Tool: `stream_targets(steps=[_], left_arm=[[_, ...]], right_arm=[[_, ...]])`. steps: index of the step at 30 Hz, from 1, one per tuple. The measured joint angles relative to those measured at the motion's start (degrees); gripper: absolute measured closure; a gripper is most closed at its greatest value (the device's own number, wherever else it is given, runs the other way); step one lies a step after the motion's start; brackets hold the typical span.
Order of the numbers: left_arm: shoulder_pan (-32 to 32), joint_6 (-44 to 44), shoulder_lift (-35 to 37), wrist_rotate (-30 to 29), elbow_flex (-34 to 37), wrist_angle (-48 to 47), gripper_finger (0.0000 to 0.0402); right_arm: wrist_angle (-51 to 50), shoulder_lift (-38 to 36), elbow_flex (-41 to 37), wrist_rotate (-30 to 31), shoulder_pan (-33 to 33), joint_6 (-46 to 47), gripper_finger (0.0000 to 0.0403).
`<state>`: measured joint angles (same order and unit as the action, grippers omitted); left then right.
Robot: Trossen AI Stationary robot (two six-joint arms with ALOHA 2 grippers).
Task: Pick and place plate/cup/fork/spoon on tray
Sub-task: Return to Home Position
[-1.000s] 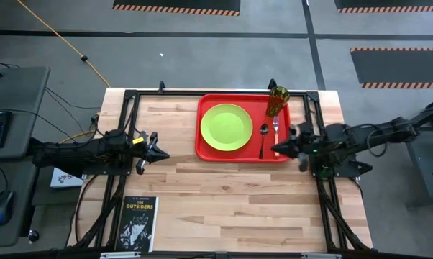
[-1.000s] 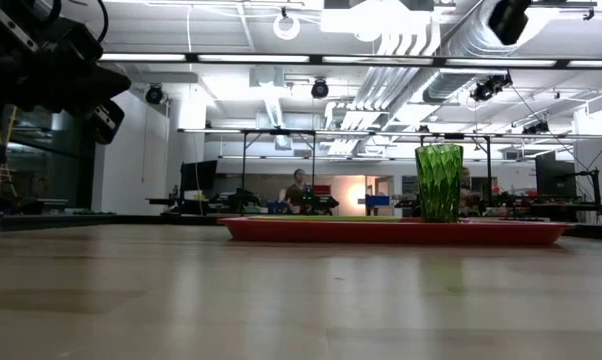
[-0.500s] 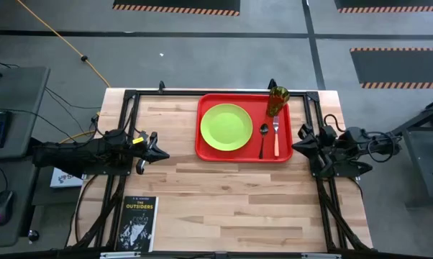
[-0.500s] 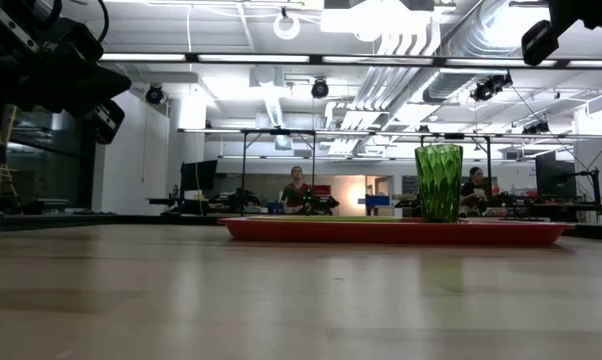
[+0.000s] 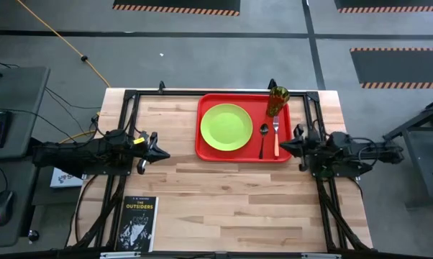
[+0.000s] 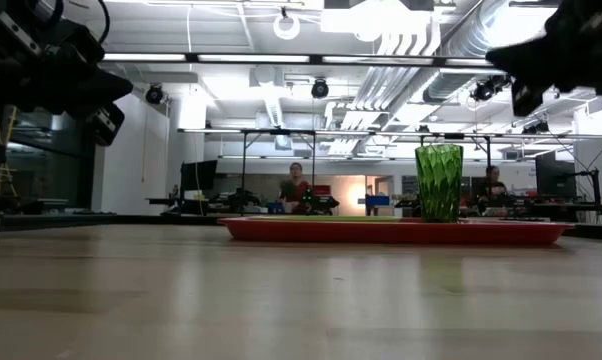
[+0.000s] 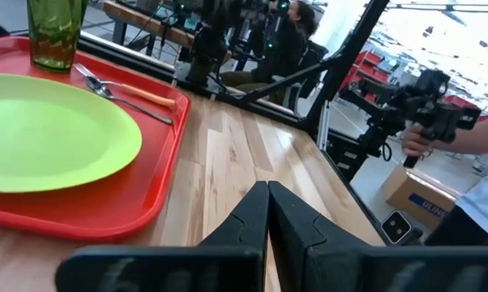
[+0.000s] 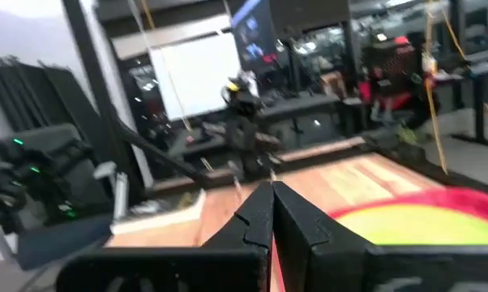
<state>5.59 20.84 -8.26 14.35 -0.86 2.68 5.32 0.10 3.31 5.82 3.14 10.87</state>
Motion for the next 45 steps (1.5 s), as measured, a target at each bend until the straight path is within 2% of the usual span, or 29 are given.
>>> stream_targets(steps=[3,6,11,20,27,32,37,45], left_arm=[[0.0,0.0,0.0,0.0,0.0,0.1,0.0401],[0.0,0.0,0.0,0.0,0.0,0.2,0.0401],[0.0,0.0,0.0,0.0,0.0,0.1,0.0401],[0.0,0.0,0.0,0.0,0.0,0.1,0.0401],[0.0,0.0,0.1,0.0,0.0,0.1,0.0401],[-2.7,-0.1,8.2,-0.5,0.0,1.1,0.0401],[-5.0,-0.1,8.1,-0.8,-0.1,8.7,0.0401],[-5.7,0.0,8.0,-0.3,0.1,7.3,0.0401]], right_arm=[[0.1,0.0,-2.5,0.0,-0.6,0.5,0.0403],[-3.4,0.3,-2.7,-0.2,-0.5,0.4,0.0403],[-3.6,0.6,-2.7,-1.3,-0.5,-2.4,0.0403],[-3.7,0.8,-2.8,-1.4,-0.5,5.5,0.0403],[-3.7,0.8,-2.8,-1.4,-0.5,5.7,0.0403],[-3.7,0.8,-2.8,-1.4,-0.5,5.7,0.0403],[-3.7,1.0,-2.8,-1.4,-0.5,5.6,0.0402],[-3.7,1.3,-2.8,-1.4,-0.5,5.6,0.0402]])
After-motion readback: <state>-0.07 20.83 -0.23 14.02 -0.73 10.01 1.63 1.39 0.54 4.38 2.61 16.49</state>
